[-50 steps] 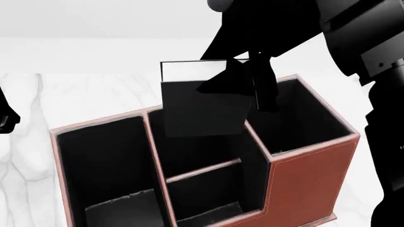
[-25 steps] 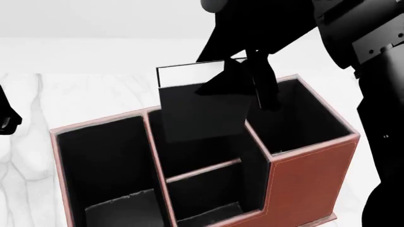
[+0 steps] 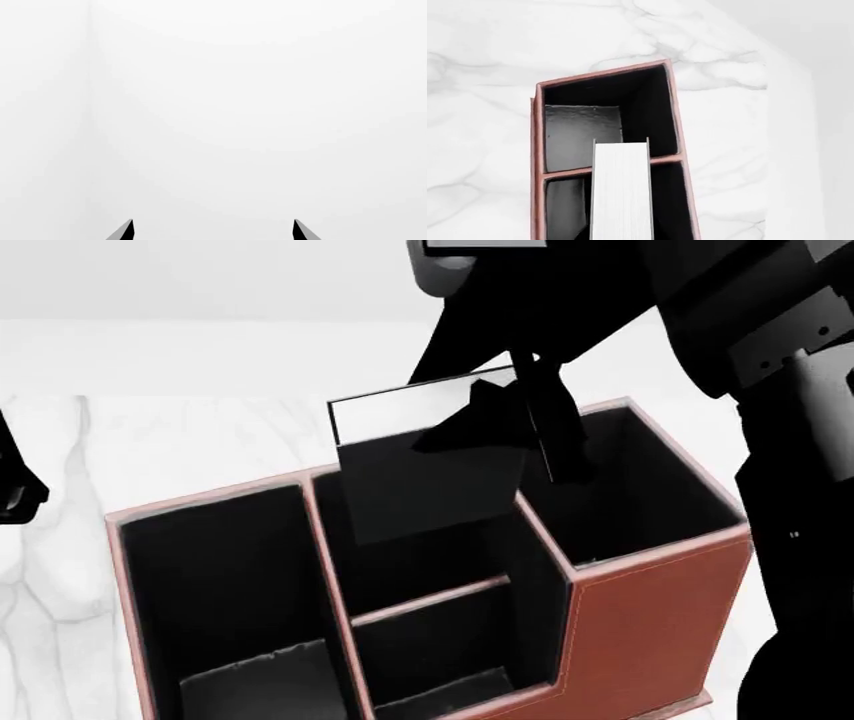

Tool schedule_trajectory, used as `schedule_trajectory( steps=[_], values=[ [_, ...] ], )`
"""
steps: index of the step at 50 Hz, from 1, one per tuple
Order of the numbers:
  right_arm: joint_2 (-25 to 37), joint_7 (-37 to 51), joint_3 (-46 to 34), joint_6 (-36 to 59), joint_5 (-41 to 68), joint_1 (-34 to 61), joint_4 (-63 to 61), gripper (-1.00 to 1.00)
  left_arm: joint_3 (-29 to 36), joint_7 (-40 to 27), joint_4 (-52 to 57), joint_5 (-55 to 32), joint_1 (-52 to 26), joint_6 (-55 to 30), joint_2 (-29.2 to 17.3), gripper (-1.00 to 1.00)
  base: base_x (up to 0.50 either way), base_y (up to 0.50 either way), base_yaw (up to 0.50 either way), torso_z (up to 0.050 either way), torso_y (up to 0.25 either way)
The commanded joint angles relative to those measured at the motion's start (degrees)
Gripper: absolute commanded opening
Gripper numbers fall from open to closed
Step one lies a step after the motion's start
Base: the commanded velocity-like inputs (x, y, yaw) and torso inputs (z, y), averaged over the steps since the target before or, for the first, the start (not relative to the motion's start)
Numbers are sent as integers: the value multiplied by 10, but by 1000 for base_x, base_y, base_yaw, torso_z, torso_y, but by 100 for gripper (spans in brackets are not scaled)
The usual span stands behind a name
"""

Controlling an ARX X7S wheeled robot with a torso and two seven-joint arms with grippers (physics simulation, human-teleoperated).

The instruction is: Pick up the book and place it in the front compartment of the caddy.

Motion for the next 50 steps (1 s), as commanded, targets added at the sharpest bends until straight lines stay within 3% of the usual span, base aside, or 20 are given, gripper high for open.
schedule_trajectory(
  steps=[1,11,33,50],
  values=[
    [-16,-9,144,-16,-79,-9,0,-100,-13,9,-5,0,-3,7,8,100,0,0,0,0,0],
    [-19,-9,169,-1,-101,-25,0,-100,-13,9,-5,-2,-4,8,7,100,0,0,0,1,1],
    [-28,-7,362,58,-291,-59,0,-100,-13,6,-4,-5,1,13,5,100,0,0,0,0,1],
    [-34,-7,398,60,-331,-67,0,-100,-16,0,-5,-10,-2,11,5,100,0,0,0,1,1]
  ],
)
